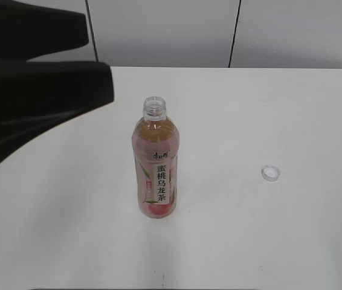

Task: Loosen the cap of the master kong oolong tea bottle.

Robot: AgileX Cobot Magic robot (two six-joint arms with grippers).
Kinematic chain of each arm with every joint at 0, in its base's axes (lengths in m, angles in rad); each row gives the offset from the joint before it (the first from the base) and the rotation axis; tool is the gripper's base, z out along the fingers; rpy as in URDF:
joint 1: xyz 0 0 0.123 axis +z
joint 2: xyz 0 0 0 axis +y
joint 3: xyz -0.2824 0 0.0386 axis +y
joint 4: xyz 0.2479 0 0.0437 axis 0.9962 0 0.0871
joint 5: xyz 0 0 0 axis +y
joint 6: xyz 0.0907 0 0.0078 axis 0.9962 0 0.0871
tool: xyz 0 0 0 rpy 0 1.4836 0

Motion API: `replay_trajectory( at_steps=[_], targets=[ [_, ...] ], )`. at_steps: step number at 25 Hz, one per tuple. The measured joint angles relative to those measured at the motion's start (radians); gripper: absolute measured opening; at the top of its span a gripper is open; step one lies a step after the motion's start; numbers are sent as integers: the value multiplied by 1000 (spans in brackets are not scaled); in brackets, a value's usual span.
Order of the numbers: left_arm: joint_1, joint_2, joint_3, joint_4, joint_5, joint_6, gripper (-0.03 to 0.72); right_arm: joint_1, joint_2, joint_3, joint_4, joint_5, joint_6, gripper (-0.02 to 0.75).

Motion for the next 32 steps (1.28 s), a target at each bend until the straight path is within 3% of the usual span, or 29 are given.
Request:
replay_trajectory(
  at_steps=[8, 12, 17, 25, 28, 32],
  targets=[
    [0, -55, 0, 230, -7, -231, 587, 0, 0, 0, 0, 0, 0, 532],
    [22, -82, 0, 209, -46, -258, 587, 0, 0, 0, 0, 0, 0, 532],
    [96, -85, 1, 61, -44, -248, 583, 0, 0, 0, 1, 0, 0, 532],
    [176, -64, 6, -131, 97, -73, 566, 0, 0, 0, 1, 0, 0, 532],
    [176, -62, 15, -298, 196, 59, 550, 0, 0, 0, 1, 0, 0, 532],
    [179, -61, 39, -525, 420, 331, 533, 0, 0, 0, 1, 0, 0, 532]
  ],
)
